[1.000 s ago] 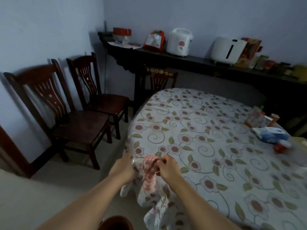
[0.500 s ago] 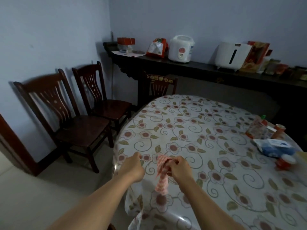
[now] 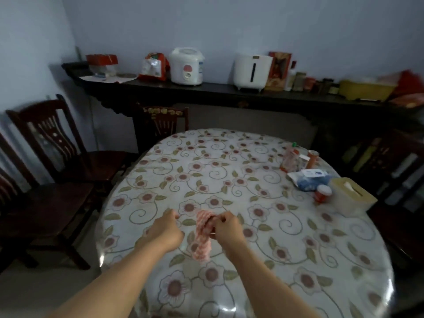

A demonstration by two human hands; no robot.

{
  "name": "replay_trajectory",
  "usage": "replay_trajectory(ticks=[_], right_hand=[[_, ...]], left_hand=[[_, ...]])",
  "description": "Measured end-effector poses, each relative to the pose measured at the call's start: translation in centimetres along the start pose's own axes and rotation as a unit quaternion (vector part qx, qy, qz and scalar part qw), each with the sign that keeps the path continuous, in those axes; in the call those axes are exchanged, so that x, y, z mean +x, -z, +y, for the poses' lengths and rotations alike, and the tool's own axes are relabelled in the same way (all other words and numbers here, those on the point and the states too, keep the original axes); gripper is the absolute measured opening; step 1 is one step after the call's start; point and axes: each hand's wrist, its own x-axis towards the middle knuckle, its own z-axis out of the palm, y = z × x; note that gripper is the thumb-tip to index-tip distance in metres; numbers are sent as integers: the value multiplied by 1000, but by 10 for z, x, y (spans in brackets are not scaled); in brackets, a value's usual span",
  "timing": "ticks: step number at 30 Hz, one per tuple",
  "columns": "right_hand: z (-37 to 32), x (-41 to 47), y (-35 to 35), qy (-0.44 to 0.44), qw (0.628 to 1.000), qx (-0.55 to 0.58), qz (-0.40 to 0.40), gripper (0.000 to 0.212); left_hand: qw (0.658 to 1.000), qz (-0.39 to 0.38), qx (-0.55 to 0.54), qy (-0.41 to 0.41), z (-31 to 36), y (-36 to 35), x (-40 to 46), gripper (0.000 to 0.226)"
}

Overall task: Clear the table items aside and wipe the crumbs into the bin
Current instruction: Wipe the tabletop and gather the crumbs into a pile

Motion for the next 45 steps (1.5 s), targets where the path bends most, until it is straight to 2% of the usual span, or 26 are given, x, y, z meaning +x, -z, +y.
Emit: replay_trajectory(ticks=[5,14,20,24,31,38,45], right_hand=[[-2,-11,26,-24,999,18,37,13],[19,-26,75,-65,993,24,91,27],[52,-30,136,-102,981,24,164,21],[72,-33,188,-125,970,-25,209,20],[108,-31,260,-133,966,-25,219,37],[145,-32,319,-119,975,-15,188,26],[174,-29,366,-93,980,-5,174,24]], left_hand=[[999,-23,18,-36,24,-7,7,51],[992,-92,9,-83,69,-56,-2,53],[984,-125,26,-123,102,-94,-12,50],[982,-127,38,-135,121,-113,-24,45],[985,-126,33,-111,147,-147,-59,48],[994,-91,33,-53,182,-200,-101,48],[996,-56,62,-40,209,-219,-121,46]])
